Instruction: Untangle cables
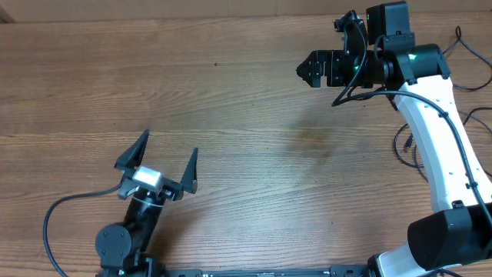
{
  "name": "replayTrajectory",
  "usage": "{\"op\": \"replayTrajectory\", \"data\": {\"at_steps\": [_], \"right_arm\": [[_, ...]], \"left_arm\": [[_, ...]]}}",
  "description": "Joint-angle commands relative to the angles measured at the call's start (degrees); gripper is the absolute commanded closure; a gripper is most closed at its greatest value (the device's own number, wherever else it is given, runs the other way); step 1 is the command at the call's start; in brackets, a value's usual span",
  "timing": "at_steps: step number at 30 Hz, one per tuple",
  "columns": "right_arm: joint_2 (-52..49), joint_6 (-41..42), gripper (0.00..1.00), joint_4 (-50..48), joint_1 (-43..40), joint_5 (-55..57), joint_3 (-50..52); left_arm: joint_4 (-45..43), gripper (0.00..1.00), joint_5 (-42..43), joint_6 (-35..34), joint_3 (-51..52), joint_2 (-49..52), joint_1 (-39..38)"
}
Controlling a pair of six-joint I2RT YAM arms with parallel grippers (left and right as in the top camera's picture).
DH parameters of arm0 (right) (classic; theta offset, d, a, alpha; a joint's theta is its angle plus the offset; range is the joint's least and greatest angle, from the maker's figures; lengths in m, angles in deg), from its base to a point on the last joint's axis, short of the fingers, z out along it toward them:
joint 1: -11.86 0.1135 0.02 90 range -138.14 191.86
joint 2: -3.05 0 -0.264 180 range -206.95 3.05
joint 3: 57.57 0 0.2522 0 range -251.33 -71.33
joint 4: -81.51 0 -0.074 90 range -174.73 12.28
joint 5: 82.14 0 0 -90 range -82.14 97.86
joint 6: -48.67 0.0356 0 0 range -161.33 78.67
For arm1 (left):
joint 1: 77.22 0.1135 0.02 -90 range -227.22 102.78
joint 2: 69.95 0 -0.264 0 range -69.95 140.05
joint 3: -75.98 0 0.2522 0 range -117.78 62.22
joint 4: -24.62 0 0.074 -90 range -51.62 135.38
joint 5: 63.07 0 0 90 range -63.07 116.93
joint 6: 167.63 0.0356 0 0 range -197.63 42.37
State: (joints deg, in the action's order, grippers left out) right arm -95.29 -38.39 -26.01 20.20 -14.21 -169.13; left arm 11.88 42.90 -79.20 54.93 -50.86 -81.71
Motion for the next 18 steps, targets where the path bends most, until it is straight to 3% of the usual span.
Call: {"op": "replayTrajectory", "data": {"at_steps": [1, 5, 18], "right_arm": [[-0.15, -0.44, 0.0, -0.15, -0.04, 0.09, 0.09], [-0.15, -0.44, 0.0, -0.15, -0.04, 0.11, 0.09], [-0.15, -0.44, 0.0, -0.15, -0.04, 0.11, 0.09]], "left_arm": [[-0.37, 0.0, -2.75, -2.05, 3.45, -4.13, 1.2], [0.57, 0.0, -6.08, -5.42, 7.08, -9.16, 1.57], [21.77, 0.0, -10.49, -7.45, 7.02, -18.97, 3.56]]}}
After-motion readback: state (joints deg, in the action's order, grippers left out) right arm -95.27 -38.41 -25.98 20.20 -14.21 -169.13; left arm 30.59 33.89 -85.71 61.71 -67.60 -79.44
